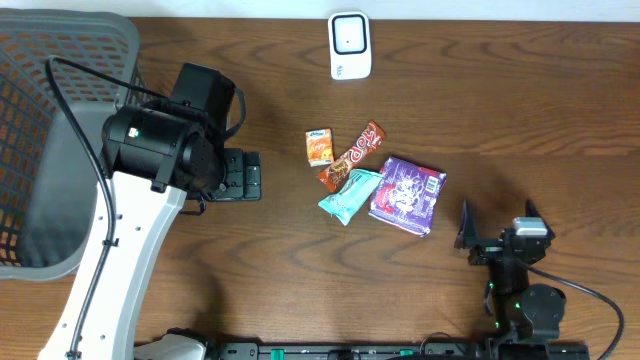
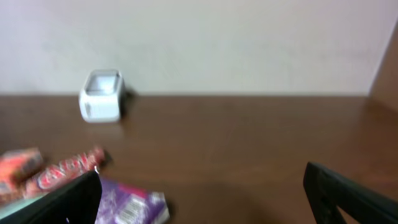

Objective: Scan the item barcode

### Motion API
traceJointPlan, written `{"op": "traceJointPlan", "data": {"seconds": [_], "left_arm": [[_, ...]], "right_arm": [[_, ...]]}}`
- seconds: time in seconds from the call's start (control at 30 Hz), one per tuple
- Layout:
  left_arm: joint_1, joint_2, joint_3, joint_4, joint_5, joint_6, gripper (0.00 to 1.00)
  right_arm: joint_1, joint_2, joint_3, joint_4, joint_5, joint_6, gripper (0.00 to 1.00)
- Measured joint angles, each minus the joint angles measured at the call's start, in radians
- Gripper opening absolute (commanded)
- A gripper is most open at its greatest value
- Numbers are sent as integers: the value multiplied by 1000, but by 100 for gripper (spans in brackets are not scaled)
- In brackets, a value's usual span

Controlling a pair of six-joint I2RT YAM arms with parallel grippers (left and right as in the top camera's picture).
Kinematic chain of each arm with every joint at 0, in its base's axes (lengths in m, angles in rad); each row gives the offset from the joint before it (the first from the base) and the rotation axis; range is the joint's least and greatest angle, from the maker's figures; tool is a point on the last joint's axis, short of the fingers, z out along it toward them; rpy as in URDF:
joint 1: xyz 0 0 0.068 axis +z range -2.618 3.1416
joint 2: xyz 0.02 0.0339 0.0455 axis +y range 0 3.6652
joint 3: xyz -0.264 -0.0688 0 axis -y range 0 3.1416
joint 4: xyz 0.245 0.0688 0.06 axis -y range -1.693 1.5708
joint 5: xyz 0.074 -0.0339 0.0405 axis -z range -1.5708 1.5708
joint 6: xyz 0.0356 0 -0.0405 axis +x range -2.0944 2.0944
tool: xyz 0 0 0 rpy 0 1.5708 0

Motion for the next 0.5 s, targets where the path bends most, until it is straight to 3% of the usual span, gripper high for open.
{"op": "traceJointPlan", "data": {"seconds": [0.1, 0.23, 0.37, 0.5], "left_arm": [[0, 0, 0, 0, 0, 0, 98], [0, 0, 0, 0, 0, 0, 98], [0, 0, 0, 0, 0, 0, 98], [0, 0, -1, 0, 1, 0, 98]], "right_arm": [[0, 0, 0, 69, -144, 103, 99], [0, 0, 0, 73, -551, 369, 99], [0, 0, 0, 120, -711, 566, 99], [0, 3, 0, 414, -761, 681, 99]]}}
